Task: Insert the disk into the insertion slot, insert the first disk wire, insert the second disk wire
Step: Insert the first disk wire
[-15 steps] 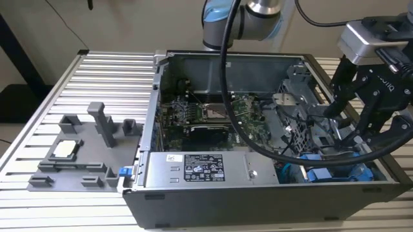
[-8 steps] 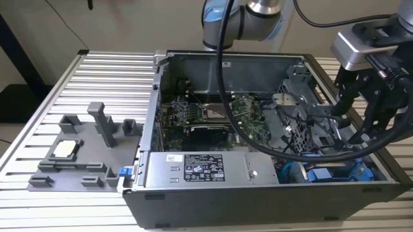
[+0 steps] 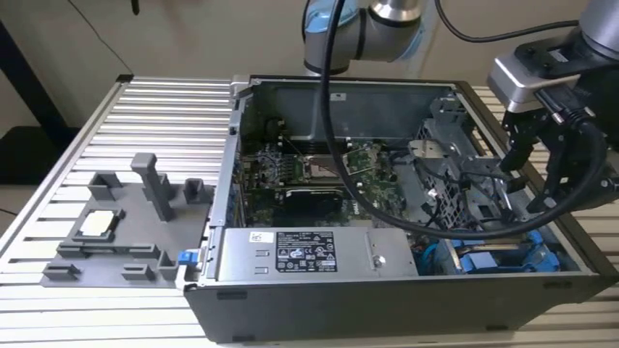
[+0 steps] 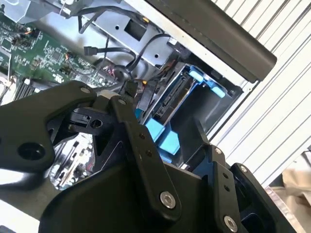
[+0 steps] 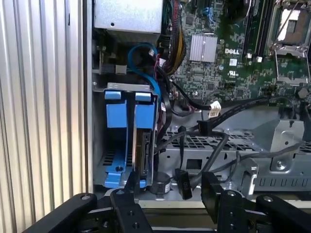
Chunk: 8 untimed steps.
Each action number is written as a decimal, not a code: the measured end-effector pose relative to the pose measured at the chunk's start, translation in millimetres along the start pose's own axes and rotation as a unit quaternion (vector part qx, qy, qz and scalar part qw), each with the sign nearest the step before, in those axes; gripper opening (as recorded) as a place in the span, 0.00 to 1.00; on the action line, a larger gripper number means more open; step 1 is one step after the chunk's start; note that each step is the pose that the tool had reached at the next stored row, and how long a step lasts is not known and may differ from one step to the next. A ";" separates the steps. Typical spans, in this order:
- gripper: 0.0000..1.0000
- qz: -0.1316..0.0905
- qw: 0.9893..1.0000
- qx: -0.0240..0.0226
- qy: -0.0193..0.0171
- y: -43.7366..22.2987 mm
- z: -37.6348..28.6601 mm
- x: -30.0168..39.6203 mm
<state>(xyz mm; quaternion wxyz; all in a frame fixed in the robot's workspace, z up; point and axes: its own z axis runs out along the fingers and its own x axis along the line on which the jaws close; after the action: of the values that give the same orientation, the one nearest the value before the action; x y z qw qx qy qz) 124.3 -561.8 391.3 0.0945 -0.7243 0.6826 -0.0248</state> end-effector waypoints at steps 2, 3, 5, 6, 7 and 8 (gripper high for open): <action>0.63 0.000 1.000 0.004 0.001 0.5 2.2 -0.5; 0.63 -0.001 1.000 0.006 0.003 0.6 3.0 -1.1; 0.63 -0.001 1.000 0.009 0.004 0.9 3.9 -1.2; 0.63 -0.001 1.000 0.009 0.004 0.9 3.9 -1.2; 0.63 -0.001 1.000 0.009 0.004 0.9 3.9 -1.2; 0.60 -0.001 1.000 0.009 0.004 0.9 3.9 -1.2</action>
<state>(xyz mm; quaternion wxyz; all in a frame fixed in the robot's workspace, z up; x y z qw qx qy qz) 124.0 -560.3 387.5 0.0982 -0.7243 0.6816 -0.0336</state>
